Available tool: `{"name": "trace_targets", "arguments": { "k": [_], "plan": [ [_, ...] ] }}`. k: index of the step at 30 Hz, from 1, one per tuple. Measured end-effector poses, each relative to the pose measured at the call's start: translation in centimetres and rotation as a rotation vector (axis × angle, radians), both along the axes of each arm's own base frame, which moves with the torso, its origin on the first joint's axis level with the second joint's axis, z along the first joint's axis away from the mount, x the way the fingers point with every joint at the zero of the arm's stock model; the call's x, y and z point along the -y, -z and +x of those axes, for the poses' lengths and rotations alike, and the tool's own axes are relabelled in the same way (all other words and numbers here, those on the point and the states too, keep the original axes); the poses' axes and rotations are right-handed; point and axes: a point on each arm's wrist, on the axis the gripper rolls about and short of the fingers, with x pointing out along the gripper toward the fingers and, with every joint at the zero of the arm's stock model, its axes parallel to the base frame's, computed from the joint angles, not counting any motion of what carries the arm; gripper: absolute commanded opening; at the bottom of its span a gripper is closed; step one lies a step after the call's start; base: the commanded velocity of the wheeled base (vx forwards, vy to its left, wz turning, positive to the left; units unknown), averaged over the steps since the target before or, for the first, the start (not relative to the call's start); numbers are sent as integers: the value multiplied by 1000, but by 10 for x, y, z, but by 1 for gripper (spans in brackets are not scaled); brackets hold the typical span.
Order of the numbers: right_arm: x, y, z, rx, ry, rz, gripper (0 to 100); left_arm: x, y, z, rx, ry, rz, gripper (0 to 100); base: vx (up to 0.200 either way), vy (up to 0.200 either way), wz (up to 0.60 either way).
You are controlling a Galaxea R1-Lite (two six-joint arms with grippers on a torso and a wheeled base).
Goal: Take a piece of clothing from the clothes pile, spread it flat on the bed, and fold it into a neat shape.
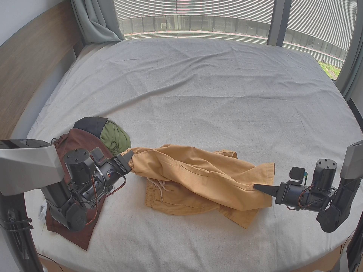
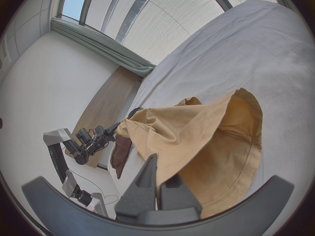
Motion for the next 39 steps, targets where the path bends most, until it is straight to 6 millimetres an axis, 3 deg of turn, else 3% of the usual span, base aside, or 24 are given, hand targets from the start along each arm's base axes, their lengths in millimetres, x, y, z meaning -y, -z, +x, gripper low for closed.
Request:
{"name": "trace_targets", "arguments": {
  "k": [26,27,39],
  "plan": [
    [-13,19,-7,-78,-64,-23,100,-1,-2,2,8,-3,-3,0,0,0,0],
    [-13,19,-8,-80,-64,-23,0,-1,-2,2,10,-3,-3,0,0,0,0],
    [-13,20,-6,-80,-61,-25,0,-1,-3,2,13,-4,-4,0,0,0,0]
  ]
}}
